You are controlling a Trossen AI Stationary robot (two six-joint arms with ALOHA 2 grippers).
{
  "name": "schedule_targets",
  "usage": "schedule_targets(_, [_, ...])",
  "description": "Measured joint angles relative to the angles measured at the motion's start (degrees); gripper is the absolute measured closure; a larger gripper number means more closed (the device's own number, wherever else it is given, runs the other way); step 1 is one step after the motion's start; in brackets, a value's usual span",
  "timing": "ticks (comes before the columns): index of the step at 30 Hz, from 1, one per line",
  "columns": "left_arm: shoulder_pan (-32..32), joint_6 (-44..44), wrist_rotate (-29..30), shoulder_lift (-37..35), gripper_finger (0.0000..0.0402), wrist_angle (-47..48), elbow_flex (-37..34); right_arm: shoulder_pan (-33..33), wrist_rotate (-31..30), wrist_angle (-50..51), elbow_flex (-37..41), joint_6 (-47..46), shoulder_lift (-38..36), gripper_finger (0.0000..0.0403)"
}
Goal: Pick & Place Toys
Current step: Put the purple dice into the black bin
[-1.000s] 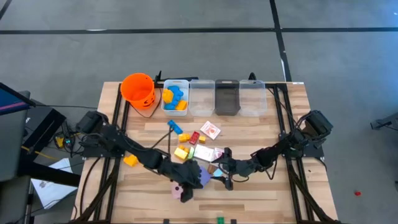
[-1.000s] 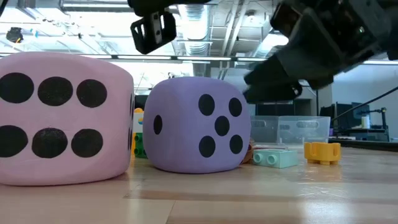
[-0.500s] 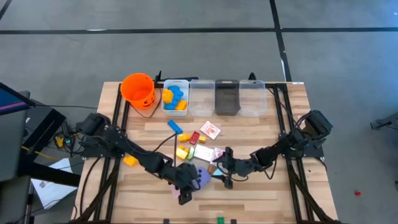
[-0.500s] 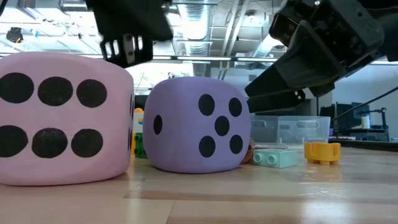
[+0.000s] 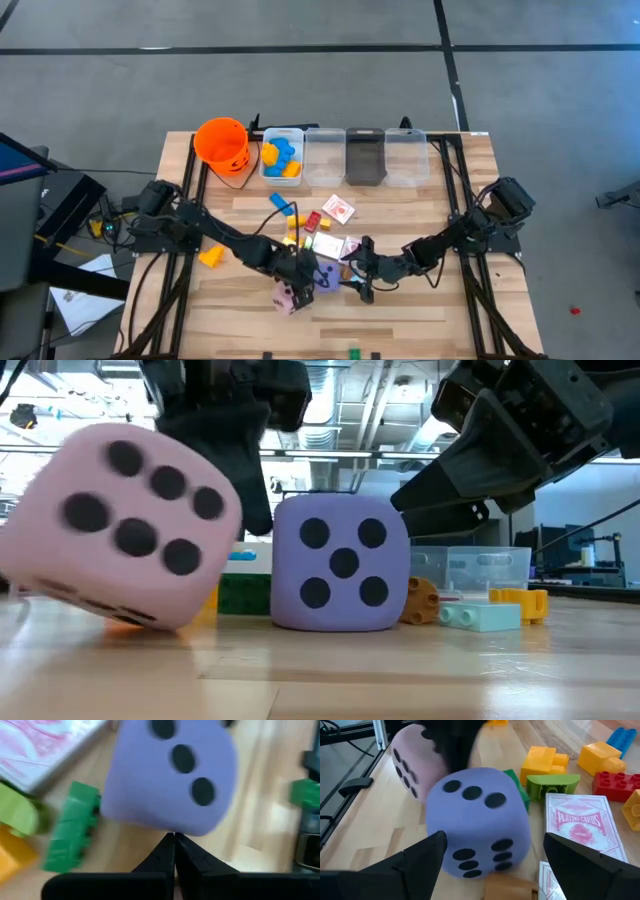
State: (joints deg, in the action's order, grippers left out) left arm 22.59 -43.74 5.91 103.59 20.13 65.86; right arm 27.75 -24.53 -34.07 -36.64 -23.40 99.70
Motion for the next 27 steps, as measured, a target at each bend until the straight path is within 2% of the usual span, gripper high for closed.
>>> schedule_targets(7, [-2.3,1.8,0.1,0.0,0.0401,3.0,0.0,0.4,0.5,0.2,0.0,1.7,0.0,0.0072])
schedule_targets(27, [-2.1,1.9,0.0,-0.1,0.0401,4.4,0.0,1.8,0.8,-3.1,0.0,4.0,0.0,0.0072])
